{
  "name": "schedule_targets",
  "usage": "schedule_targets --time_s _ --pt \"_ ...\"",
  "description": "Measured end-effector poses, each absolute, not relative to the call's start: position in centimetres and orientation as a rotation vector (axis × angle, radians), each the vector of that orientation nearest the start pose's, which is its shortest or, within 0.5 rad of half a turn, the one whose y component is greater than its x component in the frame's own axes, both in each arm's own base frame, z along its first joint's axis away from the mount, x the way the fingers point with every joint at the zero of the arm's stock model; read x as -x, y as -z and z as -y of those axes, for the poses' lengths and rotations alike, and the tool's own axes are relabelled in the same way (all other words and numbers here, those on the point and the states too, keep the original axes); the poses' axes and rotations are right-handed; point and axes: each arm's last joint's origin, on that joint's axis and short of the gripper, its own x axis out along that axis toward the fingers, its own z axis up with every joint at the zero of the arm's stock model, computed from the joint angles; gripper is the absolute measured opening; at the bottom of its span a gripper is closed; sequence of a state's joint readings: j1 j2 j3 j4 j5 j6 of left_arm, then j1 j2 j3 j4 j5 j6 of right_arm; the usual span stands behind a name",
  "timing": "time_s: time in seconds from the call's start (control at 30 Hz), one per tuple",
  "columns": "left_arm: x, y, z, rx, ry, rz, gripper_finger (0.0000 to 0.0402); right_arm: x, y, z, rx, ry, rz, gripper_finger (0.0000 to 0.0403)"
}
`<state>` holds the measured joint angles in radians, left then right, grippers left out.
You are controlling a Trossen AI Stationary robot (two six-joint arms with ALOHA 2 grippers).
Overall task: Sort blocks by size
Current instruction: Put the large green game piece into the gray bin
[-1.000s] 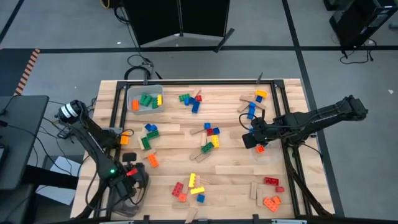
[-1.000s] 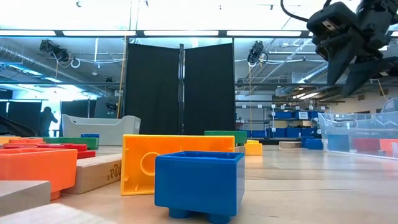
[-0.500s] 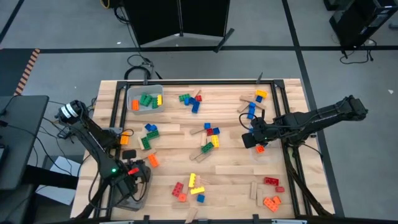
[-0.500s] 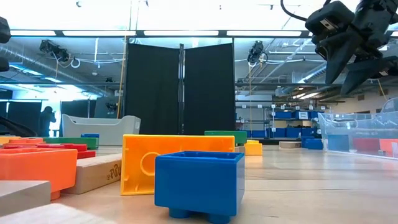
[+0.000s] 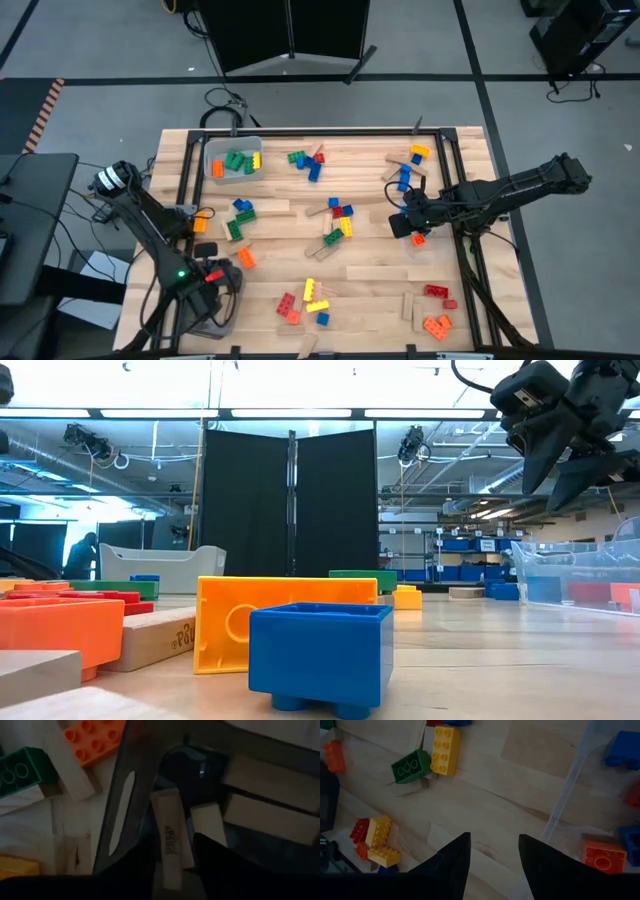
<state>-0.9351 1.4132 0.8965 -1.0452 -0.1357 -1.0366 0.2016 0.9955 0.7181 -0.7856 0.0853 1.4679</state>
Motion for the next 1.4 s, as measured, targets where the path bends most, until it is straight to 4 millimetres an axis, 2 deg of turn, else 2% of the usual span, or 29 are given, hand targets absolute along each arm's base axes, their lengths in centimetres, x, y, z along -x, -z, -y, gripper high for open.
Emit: schedule_targets --time_s 0.13,0.33,0.47,0.6,0.73,1.07,1.4 --pt "-13.8 -21.5 18.1 0.002 -0.073 -1.459 0.0147 -17.2 -23.1 -3.3 -1.170 0.669 -0.909 0.0181" --pt "-14.6 -25.7 19.0 0.010 -0.025 -1.393 0.0147 -17.2 -23.1 -3.3 -1.168 0.667 -0.910 0.0181" --pt "-15.5 -28.5 19.4 0.037 -0.051 -1.233 0.0147 -17.2 -23.1 -3.3 -1.153 0.659 -0.913 0.0181" --pt "-17.1 -30.6 18.6 0.073 -0.187 -1.028 0.0147 -17.3 -23.2 -3.3 -1.124 0.637 -0.917 0.0181" --pt "-19.4 -31.7 16.4 0.157 -0.319 -0.970 0.0147 -17.3 -23.2 -3.3 -1.094 0.614 -0.919 0.0181" --pt "-24.2 -31.7 8.3 0.441 -0.620 -0.974 0.0147 -17.9 -23.5 -3.1 -0.967 0.494 -0.892 0.0181" --pt "-27.0 -32.3 2.0 0.554 -0.697 -0.848 0.0147 -18.1 -23.7 -3.2 -0.858 0.419 -0.893 0.0181"
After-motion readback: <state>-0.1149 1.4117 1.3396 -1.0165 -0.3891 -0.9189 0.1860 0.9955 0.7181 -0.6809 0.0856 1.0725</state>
